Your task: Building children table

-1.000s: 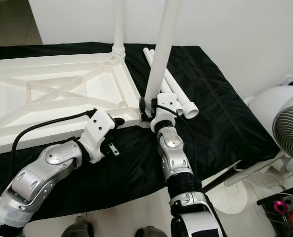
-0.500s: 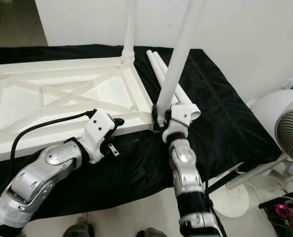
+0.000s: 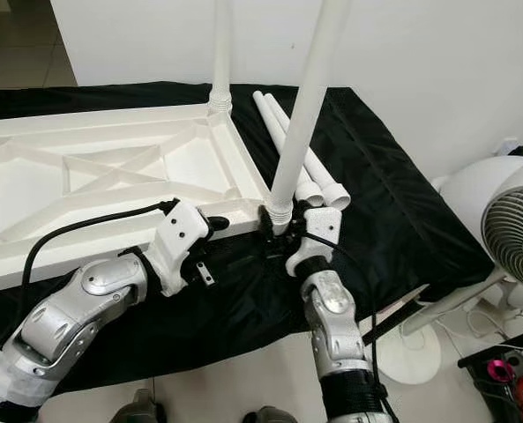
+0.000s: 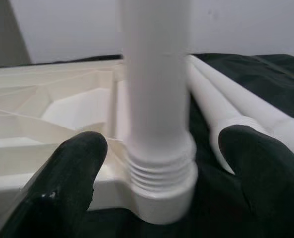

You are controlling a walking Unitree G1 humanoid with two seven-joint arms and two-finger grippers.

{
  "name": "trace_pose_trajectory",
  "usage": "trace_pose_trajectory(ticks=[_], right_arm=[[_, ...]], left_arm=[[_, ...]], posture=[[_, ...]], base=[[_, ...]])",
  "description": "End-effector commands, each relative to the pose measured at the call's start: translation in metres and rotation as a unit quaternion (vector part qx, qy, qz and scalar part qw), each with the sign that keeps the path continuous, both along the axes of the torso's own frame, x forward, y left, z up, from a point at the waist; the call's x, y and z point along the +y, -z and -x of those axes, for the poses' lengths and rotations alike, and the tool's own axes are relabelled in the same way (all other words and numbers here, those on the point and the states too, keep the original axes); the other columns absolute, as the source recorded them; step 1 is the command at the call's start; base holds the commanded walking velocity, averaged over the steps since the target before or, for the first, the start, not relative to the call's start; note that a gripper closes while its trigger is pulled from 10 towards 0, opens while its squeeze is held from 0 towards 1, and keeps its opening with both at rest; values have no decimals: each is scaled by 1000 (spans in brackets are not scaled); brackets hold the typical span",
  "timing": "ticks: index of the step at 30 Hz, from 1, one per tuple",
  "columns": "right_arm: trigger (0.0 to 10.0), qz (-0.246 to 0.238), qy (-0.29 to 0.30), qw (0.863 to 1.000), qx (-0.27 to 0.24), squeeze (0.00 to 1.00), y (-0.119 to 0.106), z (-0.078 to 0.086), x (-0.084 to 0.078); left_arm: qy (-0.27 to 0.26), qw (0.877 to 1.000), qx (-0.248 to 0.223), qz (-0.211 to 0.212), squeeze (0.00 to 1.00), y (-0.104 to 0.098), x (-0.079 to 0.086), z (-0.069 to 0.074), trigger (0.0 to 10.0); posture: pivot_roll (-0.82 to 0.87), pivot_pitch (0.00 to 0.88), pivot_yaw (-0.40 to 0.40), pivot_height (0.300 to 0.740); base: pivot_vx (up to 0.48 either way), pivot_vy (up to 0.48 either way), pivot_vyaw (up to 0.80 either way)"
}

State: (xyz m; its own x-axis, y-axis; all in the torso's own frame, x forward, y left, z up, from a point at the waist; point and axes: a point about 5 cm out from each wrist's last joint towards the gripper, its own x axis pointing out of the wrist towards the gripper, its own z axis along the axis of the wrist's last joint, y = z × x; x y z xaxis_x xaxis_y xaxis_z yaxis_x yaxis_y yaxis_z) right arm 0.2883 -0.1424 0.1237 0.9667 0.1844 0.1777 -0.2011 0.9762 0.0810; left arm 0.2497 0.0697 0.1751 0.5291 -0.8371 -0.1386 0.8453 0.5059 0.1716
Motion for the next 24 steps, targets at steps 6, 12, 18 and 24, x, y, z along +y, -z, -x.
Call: trace_pose_trajectory(ticks=[6,12,18,24], right_arm=[[10000,10,56,998,14,0,9,10,-17],[10000,5,61,998,24,0,12,16,-15],[10000,1,63,998,21,0,6,3,-15],[10000,3,76,997,18,0,0,-11,-14]], left_arm=[[33,999,4,0,0,-1,-2,4,10000],[38,999,6,2,0,-1,-4,4,10000],[41,999,5,4,0,-3,-6,3,10000],[38,999,4,5,0,-3,-7,2,10000]], posture=[[-8,23,-79,740],[-19,35,-73,740],[-21,47,-72,740],[-13,53,-75,740]], base=[[0,0,0],[0,0,0],[0,0,0],[0,0,0]])
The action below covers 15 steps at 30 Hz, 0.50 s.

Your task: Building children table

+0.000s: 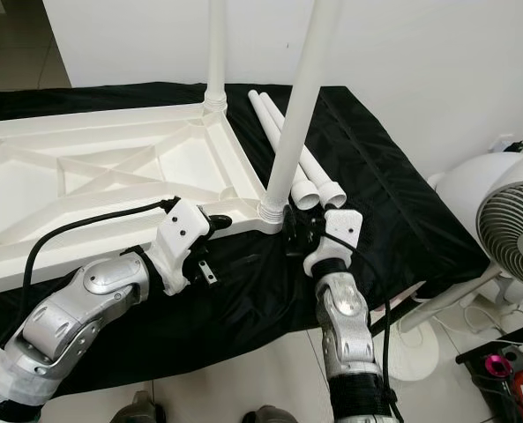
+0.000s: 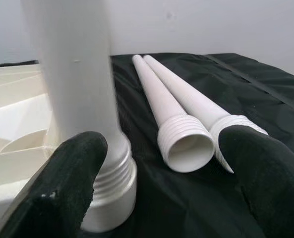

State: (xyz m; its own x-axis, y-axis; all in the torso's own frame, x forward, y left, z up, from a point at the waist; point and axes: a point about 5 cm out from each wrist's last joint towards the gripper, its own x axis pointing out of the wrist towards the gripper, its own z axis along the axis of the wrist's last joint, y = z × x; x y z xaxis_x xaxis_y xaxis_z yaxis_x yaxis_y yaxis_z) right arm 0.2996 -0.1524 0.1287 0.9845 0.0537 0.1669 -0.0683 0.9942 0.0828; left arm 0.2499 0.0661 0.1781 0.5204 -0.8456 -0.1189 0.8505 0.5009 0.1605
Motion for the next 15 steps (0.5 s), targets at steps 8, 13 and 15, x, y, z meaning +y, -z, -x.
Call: trace_pose_trajectory(ticks=[8,13,15], right_arm=[[10000,4,21,1000,8,0,-6,-24,-3],[10000,4,-3,1000,-2,0,-19,-45,6],[10000,5,-7,1000,-2,0,-20,-47,7]], left_arm=[[24,1000,4,-6,0,-1,-1,1,10000],[23,1000,3,-7,0,-2,-1,-1,10000],[23,1000,3,-7,0,-2,-1,-1,10000]], posture=[[-11,65,-72,740],[-13,81,-66,740],[-13,81,-66,740]], base=[[0,0,0],[0,0,0],[0,0,0]])
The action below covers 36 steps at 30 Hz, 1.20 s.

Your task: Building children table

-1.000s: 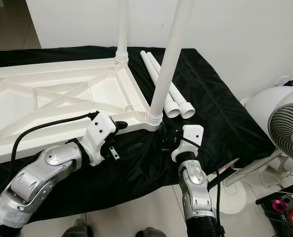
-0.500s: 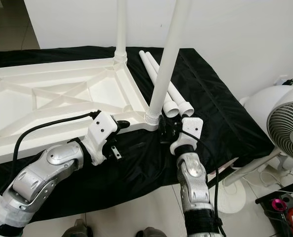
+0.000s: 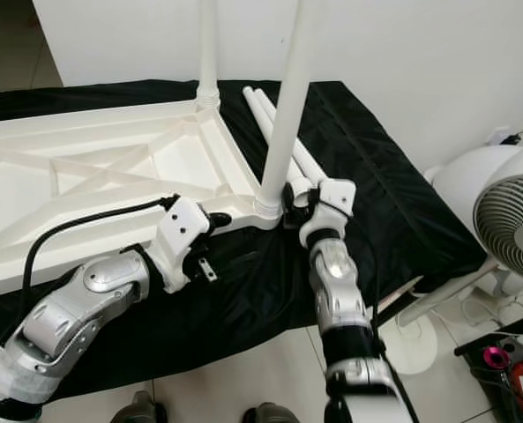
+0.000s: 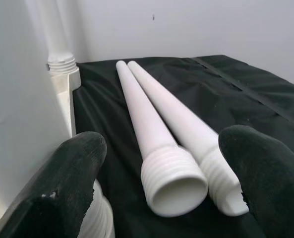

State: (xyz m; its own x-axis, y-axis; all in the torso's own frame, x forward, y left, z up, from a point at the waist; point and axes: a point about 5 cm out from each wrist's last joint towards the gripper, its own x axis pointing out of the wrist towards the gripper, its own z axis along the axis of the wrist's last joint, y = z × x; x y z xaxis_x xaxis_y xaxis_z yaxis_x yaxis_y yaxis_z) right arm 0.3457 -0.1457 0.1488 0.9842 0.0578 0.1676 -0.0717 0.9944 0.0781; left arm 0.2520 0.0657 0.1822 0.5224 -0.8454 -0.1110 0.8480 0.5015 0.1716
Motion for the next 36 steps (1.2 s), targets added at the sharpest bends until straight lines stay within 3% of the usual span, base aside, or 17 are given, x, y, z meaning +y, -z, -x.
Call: trace_pose_trajectory(ticks=[1,8,19,24,36], right_arm=[[10000,12,-18,1000,-1,0,0,-4,5],[10000,20,-37,999,9,0,-3,-16,18],[10000,-4,8,1000,-4,0,-2,-18,-7],[10000,4,-16,1000,13,0,-2,-24,-15],[10000,26,-47,998,21,0,-7,-31,-18]], left_arm=[[22,1000,10,-7,0,1,0,0,10000],[21,1000,13,-3,0,1,-1,1,10000],[16,1000,19,4,0,1,-2,5,10000],[20,999,24,8,0,0,-5,9,10000],[17,999,29,10,0,-1,-5,13,10000]], posture=[[-17,92,-61,740],[-22,106,-53,740],[-10,135,-45,740],[-8,158,-41,740],[9,202,-47,740]], base=[[0,0,0],[0,0,0],[0,0,0],[0,0,0],[0,0,0]])
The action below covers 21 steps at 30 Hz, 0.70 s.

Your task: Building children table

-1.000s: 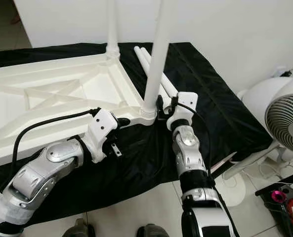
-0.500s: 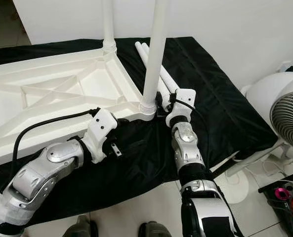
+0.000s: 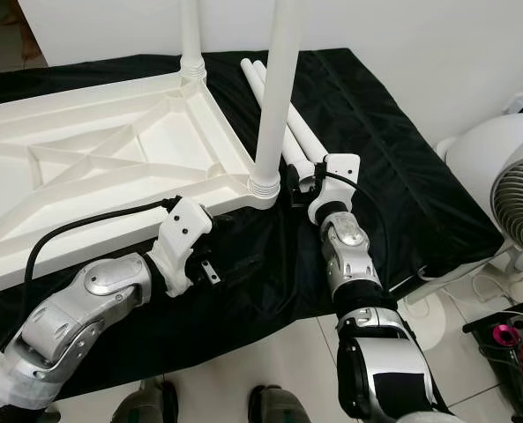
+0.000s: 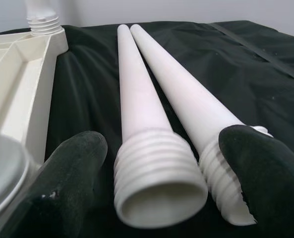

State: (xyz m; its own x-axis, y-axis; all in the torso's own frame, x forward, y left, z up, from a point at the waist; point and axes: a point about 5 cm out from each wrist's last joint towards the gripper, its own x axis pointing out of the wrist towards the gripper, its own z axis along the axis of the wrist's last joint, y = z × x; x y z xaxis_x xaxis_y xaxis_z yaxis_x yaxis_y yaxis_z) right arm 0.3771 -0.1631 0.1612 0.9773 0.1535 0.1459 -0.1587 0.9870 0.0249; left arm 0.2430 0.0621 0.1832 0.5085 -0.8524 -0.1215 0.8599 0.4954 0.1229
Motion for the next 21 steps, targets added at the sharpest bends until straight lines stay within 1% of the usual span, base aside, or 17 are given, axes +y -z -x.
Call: trace_pose_trajectory(ticks=[1,5,7,11,14,21], right_arm=[[10000,-1,-10,1000,11,0,3,-1,1],[10000,0,-19,1000,9,0,0,-3,1],[10000,-1,-24,1000,6,0,-6,-6,2],[10000,-2,-32,999,6,0,-8,-9,4],[10000,-4,-41,999,6,0,-10,-10,8],[10000,4,-55,998,14,0,-9,-12,12]], left_arm=[[10,1000,6,2,0,-1,-2,4,10000],[8,1000,6,3,0,-1,-2,4,10000],[0,1000,5,5,0,-3,-3,4,10000],[-4,1000,6,6,0,-4,-4,5,10000],[-3,1000,8,8,0,-6,-3,9,10000],[-9,1000,7,10,0,-4,-9,4,10000]], posture=[[14,211,-49,740],[20,220,-51,740],[34,248,-58,740],[39,263,-63,740],[39,279,-71,740],[29,284,-88,740]], base=[[0,0,0],[0,0,0],[0,0,0],[0,0,0],[0,0,0],[0,0,0]])
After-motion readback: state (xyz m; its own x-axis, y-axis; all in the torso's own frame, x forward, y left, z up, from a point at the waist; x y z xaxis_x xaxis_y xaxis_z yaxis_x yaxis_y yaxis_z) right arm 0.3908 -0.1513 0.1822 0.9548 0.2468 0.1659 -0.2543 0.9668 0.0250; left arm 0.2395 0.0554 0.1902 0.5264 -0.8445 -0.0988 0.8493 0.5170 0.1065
